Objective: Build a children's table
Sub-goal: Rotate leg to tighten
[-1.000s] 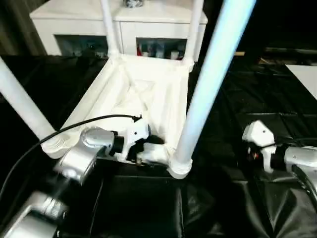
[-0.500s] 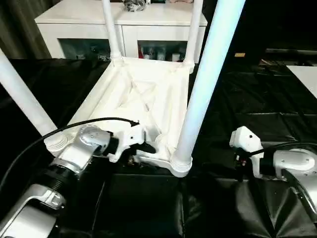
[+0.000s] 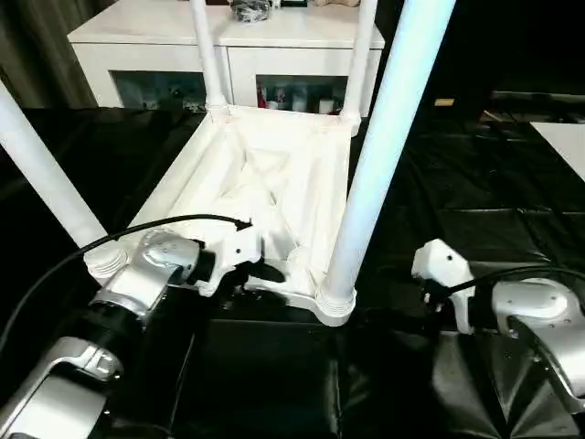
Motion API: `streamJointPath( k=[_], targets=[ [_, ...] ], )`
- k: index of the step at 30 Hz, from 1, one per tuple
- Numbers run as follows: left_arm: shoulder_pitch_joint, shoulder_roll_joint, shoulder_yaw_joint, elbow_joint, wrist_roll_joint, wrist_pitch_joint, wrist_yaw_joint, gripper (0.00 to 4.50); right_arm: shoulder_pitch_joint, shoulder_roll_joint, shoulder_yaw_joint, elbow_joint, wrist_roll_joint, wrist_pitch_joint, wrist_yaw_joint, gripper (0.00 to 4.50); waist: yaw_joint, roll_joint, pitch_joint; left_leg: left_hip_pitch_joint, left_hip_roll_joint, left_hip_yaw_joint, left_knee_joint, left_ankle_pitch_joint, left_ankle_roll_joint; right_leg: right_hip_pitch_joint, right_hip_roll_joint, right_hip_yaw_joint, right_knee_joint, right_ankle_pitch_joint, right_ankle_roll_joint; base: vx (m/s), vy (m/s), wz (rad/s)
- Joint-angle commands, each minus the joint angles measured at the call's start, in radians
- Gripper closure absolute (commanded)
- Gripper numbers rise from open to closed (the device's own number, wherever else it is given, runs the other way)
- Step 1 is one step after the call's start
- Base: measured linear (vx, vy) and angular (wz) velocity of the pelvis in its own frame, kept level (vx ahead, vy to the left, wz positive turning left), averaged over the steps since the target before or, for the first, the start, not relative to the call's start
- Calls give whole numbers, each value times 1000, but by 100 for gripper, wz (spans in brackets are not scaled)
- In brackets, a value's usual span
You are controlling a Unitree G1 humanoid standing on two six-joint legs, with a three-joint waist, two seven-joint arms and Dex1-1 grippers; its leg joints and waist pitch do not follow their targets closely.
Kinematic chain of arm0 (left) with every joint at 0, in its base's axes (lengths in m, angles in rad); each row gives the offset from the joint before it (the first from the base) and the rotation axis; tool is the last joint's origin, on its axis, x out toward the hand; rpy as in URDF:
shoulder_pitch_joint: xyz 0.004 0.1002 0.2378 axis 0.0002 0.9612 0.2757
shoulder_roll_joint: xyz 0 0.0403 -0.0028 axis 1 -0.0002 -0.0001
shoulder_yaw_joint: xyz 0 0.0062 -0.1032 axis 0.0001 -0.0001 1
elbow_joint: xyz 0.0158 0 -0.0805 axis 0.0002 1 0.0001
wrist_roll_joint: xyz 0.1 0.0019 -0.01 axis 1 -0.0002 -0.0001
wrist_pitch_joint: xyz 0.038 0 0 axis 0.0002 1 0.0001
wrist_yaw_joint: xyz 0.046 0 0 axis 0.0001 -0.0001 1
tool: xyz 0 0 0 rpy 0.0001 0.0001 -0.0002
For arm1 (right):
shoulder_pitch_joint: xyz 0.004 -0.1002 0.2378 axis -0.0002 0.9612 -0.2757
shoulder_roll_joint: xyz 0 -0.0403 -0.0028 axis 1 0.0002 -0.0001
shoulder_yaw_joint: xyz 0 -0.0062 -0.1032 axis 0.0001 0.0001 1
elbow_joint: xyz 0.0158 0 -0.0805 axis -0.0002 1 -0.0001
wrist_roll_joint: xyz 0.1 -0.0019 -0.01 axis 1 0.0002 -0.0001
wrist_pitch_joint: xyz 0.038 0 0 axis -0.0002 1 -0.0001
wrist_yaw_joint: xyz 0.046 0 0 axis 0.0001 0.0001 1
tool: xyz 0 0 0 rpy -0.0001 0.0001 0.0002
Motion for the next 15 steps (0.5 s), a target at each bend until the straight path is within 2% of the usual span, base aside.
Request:
streamJointPath(
  k=[1, 6, 8, 9, 10, 12, 14, 15],
  targets=[
    [-30, -1, -10, 9, 8, 0, -31, 288, -2, 0, 5, -19, -6, 5, -6, 102, 4, -1, -64, 16, 45, -25, -82, -368, 16, 40, -47, 29, -79, -418, -174, 0, 0, 0],
    [-32, -2, -36, 20, 31, 7, -49, 325, -1, -3, 10, -17, -8, 2, -7, 102, 5, -2, -65, 14, 47, -25, -83, -355, 18, 45, -47, 31, -73, -376, -190, 0, 0, 0],
    [-31, -5, -35, 25, 40, 7, -51, 337, -4, -3, 11, -14, -6, 0, -9, 102, 4, -7, -65, 13, 46, -23, -81, -345, 21, 46, -47, 31, -71, -360, -200, 0, 0, 0],
    [-31, -5, -35, 25, 40, 7, -51, 337, -4, -3, 11, -14, -6, 0, -9, 102, 6, -5, -65, 13, 46, -24, -81, -342, 22, 47, -48, 31, -70, -361, -201, 0, 0, 0],
    [-27, -2, -38, 18, 44, 25, -58, 340, -5, -2, 12, -11, -7, -2, -11, 102, 6, -5, -66, 13, 47, -24, -81, -335, 23, 47, -48, 31, -69, -356, -202, 0, 0, 0],
    [-11, 9, -45, -7, 45, 63, -69, 376, -5, 2, 13, -9, -4, -3, -13, 102, 6, -6, -67, 13, 48, -24, -81, -316, 27, 48, -49, 32, -66, -332, -211, 0, 0, 0],
    [-7, 12, -47, -14, 44, 72, -72, 379, -5, 2, 13, -8, -3, -3, -14, 102, 6, -6, -67, 12, 48, -23, -81, -312, 30, 49, -48, 32, -65, -323, -214, 0, 0, 0],
    [25, 27, -44, -76, 31, 140, -71, 388, -11, 16, 6, 6, -6, -12, -34, 102, 6, -6, -69, 12, 49, -23, -80, -298, 31, 51, -51, 33, -62, -306, -218, 0, 0, 0]
  ],
)
